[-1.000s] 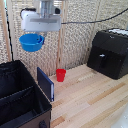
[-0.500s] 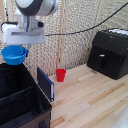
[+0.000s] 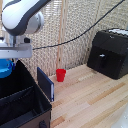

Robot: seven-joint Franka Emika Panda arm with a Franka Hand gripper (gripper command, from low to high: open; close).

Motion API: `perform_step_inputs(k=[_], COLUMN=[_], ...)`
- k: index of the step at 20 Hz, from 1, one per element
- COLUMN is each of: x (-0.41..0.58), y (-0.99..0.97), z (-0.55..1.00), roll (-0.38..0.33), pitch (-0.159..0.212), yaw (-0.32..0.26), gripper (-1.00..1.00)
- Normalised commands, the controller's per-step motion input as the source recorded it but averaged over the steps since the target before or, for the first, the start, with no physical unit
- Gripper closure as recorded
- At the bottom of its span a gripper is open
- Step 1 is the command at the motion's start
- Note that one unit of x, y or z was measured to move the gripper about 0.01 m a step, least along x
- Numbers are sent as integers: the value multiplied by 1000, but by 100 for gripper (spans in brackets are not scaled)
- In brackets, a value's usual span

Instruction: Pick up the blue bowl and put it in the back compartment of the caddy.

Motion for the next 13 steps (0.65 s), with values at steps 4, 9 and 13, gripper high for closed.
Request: perform_step_inputs(k=[4, 9, 13], x=[4, 53, 354], y=[-81, -228, -255], z=[820, 821, 496], roll=[11, -17, -117], pitch=[149, 72, -201], yaw=[-18, 12, 31], gripper=[-100, -100, -100])
